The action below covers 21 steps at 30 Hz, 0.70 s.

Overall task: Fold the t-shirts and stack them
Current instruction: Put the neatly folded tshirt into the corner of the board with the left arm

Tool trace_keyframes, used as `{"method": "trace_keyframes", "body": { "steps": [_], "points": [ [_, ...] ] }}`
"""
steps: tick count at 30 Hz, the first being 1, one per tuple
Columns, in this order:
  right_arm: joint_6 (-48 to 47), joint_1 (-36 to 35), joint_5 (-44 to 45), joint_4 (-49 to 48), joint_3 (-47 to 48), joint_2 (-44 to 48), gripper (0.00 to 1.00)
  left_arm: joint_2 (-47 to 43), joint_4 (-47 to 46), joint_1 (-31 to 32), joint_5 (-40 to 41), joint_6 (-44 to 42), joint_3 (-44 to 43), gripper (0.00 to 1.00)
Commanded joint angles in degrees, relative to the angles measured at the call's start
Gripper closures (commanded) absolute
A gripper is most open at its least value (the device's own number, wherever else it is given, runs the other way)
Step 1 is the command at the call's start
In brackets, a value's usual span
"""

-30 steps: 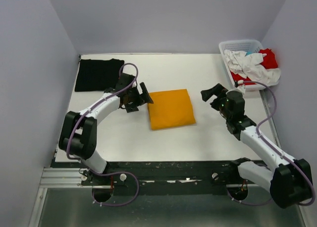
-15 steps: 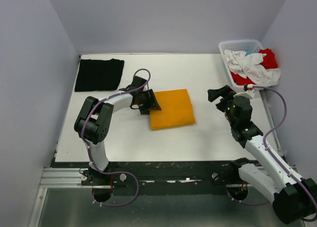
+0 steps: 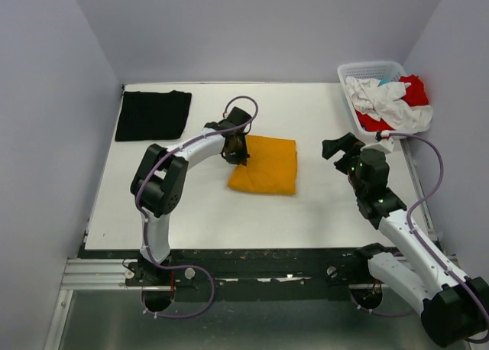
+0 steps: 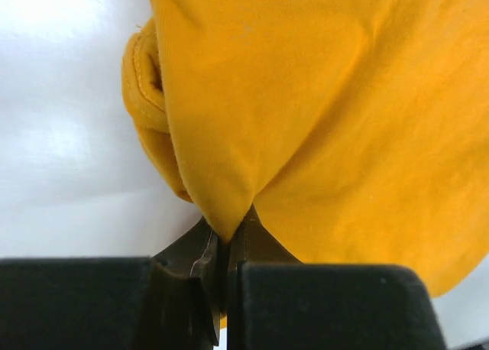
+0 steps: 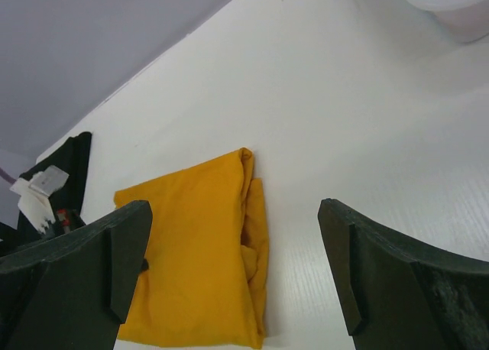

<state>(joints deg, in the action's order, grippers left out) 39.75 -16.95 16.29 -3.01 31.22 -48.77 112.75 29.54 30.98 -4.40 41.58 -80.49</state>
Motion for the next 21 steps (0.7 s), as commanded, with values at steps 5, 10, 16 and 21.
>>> {"method": "trace_keyframes", "body": {
  "steps": [5,10,16,21],
  "points": [
    [-1.3,0.0,5.1,2.1,-0.8,1.3,0.0,-5.4,4.7,-2.6,32.0,-27.5,-8.2,1.0],
    [-1.3,0.0,6.0,2.1,-0.2,-0.9,0.0,-3.5,5.4,-8.9,30.7,-33.9,-14.6,1.0],
    [-1.5,0.0,6.9,0.9,0.2,-5.0,0.0,-2.0,0.0,-14.7,30.3,-44.5,-19.3,1.0],
    [-2.0,0.0,7.2,0.6,1.1,-8.7,0.0,-0.1,-0.3,-18.7,29.0,-50.3,-24.9,1.0]
  ]
}}
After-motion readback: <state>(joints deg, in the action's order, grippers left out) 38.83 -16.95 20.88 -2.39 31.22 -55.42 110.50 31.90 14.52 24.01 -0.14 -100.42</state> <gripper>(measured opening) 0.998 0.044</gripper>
